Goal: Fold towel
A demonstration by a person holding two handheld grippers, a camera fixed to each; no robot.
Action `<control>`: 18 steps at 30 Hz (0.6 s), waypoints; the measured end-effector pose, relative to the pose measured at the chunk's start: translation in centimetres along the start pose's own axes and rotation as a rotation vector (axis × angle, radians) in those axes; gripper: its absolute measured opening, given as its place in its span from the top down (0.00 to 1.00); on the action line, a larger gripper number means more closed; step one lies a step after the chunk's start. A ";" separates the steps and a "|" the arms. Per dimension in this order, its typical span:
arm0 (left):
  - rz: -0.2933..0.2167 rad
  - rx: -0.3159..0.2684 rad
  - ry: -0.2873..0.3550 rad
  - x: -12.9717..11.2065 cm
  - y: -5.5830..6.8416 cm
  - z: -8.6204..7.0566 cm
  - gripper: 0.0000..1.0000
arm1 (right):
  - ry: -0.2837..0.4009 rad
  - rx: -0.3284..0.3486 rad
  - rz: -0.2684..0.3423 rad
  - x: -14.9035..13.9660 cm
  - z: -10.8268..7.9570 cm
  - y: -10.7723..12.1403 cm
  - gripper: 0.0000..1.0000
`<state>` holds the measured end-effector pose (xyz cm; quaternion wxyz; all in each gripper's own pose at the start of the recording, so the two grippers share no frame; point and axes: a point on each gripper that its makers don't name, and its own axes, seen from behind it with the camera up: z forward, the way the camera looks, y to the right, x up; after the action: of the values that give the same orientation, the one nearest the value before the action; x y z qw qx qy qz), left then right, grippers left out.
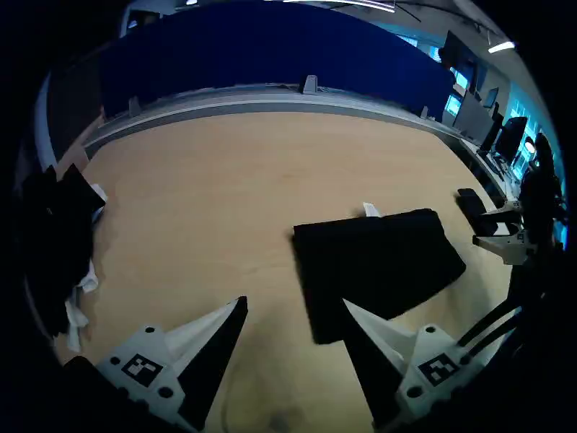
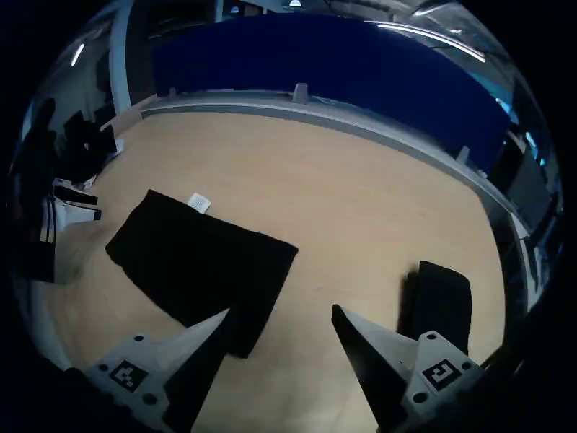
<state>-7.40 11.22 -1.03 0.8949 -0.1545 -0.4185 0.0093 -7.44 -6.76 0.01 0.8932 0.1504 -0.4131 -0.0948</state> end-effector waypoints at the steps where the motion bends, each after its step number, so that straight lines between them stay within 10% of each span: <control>1: -0.002 0.000 0.000 -0.3 0.0 -0.4 0.13 | 0.000 -0.001 -0.002 -0.2 -0.3 -0.1 0.01; 18: -0.044 0.029 0.013 -4.0 -0.4 -4.6 0.13 | -0.001 0.061 -0.046 -2.6 -2.1 -1.9 0.01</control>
<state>-6.65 9.00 -6.67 0.8998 -0.1323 -0.4158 -0.0050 -7.60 -7.41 -3.76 0.8856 0.1867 -0.4127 -0.1027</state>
